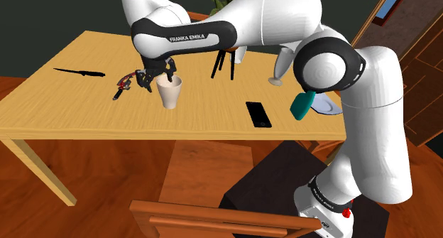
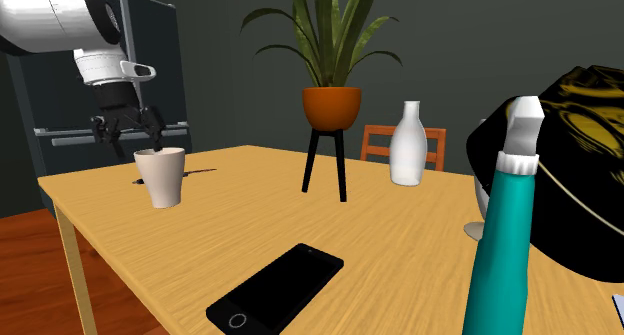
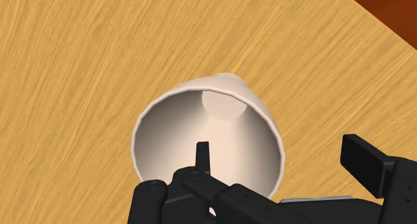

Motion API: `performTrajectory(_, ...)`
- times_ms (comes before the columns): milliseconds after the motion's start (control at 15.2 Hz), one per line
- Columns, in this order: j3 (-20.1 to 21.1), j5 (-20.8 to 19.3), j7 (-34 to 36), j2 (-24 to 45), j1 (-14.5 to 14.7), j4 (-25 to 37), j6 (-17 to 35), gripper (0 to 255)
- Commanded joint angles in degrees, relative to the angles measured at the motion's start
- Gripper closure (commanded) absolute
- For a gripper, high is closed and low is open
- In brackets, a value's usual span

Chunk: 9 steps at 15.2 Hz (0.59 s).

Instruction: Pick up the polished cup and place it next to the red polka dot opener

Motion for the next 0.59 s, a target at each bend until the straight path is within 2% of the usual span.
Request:
performTrajectory(0,0.1,0.2,-0.4,0.2,0.5,3.8,-3.6,0)
performTrajectory(66,0.1,0.2,-0.5,0.1,0.7,5.2,-5.1,0)
performTrajectory(528,0.1,0.2,-0.5,0.1,0.7,5.2,-5.1,0)
